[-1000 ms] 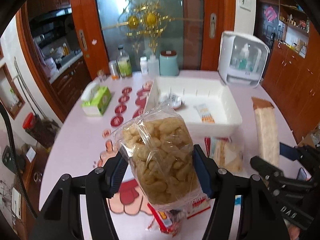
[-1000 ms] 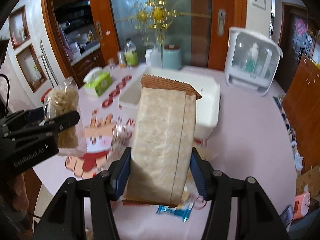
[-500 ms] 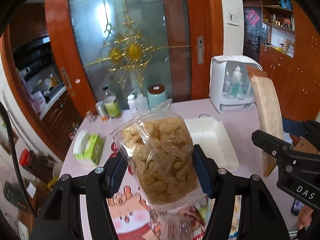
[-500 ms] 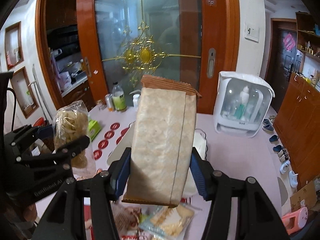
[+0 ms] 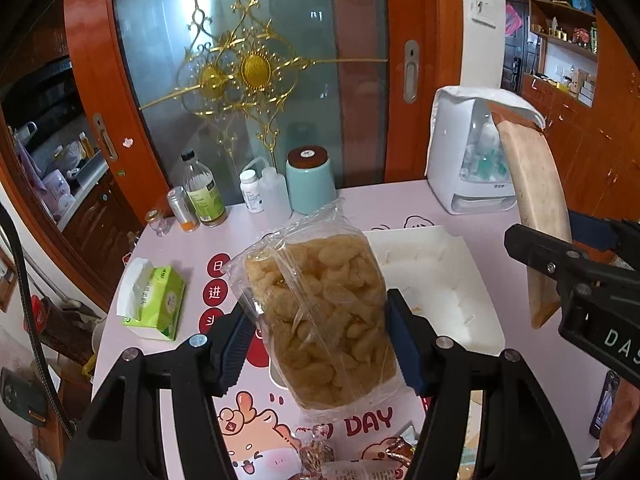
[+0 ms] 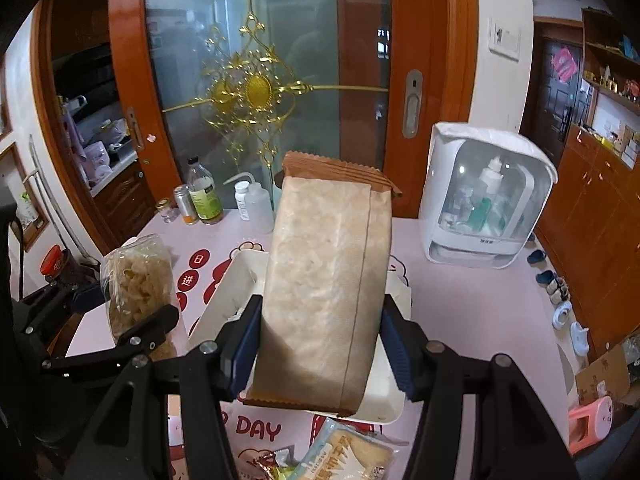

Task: Organize snacks
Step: 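Lift both snacks over the white tray and release them inside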

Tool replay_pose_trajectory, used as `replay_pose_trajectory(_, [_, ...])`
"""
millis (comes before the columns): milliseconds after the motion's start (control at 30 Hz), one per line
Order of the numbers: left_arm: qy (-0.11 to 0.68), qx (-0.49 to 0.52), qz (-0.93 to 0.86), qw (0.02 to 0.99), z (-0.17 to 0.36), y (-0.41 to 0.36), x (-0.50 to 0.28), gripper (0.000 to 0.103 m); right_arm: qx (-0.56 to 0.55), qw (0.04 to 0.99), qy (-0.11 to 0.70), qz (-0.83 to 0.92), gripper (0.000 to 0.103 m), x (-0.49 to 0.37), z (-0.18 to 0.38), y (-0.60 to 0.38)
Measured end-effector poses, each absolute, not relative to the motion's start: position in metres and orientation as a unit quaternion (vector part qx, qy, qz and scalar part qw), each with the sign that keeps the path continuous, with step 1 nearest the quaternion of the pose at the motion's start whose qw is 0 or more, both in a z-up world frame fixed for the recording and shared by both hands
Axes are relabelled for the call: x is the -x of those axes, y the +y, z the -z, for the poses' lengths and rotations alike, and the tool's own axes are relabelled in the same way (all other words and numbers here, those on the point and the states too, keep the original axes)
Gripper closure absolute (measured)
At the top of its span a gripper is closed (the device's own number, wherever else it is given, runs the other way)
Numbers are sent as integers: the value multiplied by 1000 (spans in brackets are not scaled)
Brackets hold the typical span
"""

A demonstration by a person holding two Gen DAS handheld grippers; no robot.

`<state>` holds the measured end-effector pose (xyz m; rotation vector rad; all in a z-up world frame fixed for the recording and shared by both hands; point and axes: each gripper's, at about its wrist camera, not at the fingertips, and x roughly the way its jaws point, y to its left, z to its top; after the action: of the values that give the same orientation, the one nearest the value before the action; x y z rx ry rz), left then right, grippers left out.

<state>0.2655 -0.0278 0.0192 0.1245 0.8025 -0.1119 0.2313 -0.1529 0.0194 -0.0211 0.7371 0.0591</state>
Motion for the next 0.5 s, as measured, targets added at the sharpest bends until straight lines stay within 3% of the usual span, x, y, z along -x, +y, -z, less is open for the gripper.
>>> replay_pose_trajectory(500, [410, -75, 56, 907, 27, -32, -308, 41, 4, 915, 402, 8, 46, -273, 24, -155])
